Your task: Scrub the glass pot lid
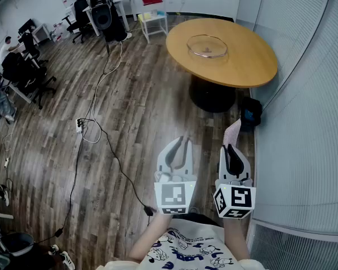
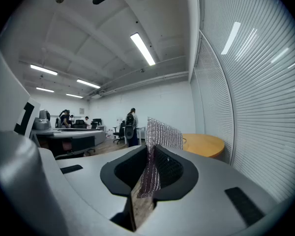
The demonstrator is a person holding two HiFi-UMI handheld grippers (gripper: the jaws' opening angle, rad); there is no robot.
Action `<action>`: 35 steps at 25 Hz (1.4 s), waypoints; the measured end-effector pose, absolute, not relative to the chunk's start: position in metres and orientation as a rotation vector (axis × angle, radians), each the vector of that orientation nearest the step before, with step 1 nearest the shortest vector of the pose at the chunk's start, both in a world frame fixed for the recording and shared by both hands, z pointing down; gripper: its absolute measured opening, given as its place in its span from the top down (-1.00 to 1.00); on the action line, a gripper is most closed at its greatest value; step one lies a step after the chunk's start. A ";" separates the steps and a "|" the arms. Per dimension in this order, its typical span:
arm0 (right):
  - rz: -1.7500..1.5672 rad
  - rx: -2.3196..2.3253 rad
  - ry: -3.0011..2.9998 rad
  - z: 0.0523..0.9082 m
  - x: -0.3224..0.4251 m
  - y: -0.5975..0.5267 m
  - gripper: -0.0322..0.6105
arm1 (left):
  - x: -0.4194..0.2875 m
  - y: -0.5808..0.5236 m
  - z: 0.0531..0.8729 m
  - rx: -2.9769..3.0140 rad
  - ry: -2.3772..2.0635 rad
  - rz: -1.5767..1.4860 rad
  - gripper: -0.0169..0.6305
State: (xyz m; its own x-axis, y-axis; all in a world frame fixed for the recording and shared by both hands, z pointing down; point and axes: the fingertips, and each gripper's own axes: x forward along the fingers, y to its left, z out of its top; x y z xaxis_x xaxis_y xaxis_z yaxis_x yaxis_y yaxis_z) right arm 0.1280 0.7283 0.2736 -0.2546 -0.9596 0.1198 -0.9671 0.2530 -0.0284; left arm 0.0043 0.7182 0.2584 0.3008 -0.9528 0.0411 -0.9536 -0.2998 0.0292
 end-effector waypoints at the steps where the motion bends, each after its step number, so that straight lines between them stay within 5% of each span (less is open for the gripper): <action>1: 0.145 1.867 -2.424 0.274 0.130 0.727 0.70 | 0.007 0.717 0.259 2.495 -1.828 0.024 0.76; 35: 0.204 1.802 -2.514 0.275 0.161 0.731 0.70 | 0.029 0.733 0.264 2.410 -1.909 0.030 0.76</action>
